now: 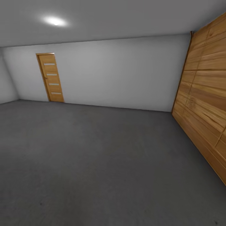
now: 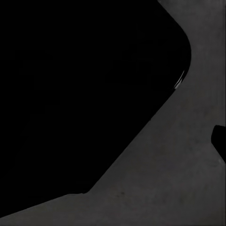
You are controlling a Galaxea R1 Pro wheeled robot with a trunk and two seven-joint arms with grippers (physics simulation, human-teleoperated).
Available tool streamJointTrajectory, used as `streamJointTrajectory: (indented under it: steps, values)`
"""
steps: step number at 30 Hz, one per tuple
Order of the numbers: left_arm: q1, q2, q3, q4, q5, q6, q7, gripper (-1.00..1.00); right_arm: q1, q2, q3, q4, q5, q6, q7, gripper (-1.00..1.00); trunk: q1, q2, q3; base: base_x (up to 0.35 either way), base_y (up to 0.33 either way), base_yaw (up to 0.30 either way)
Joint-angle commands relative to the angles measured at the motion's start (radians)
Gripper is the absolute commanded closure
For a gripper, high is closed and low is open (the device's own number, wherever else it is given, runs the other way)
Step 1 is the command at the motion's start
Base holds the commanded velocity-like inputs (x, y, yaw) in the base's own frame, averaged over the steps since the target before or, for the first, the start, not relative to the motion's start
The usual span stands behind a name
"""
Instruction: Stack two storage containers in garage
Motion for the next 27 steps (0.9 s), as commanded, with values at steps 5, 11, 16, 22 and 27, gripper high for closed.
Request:
streamJointTrajectory:
  steps: [5,11,16,22,27]
  values:
    - [0.0,0.0,0.001,0.0,0.002,-0.002,-0.001,-1.0,0.0,0.0,0.001,0.0,0.0,-0.003,0.0,-1.0,0.001,0.0,-0.003,0.322,0.0,0.265]
    - [0.0,0.0,0.001,0.0,0.002,-0.002,-0.001,-1.0,0.0,0.0,0.0,0.0,-0.003,-0.003,0.0,-1.0,0.001,0.0,-0.004,0.322,0.0,0.172]
    - [0.0,0.0,0.001,0.0,0.002,-0.002,-0.001,-1.0,0.0,0.0,-0.001,0.0,-0.005,-0.004,0.0,-1.0,0.001,0.0,-0.004,0.322,0.0,0.017]
    - [0.0,0.0,0.001,0.0,0.002,-0.001,-0.001,-1.0,0.0,0.0,-0.002,0.0,-0.005,-0.003,0.0,-1.0,0.001,0.0,-0.004,0.322,0.0,0.002]
    - [0.0,0.0,0.001,0.0,0.002,-0.001,-0.001,-1.0,0.0,0.0,-0.002,0.001,-0.005,-0.003,0.0,-1.0,0.001,0.0,-0.004,0.322,0.0,0.0]
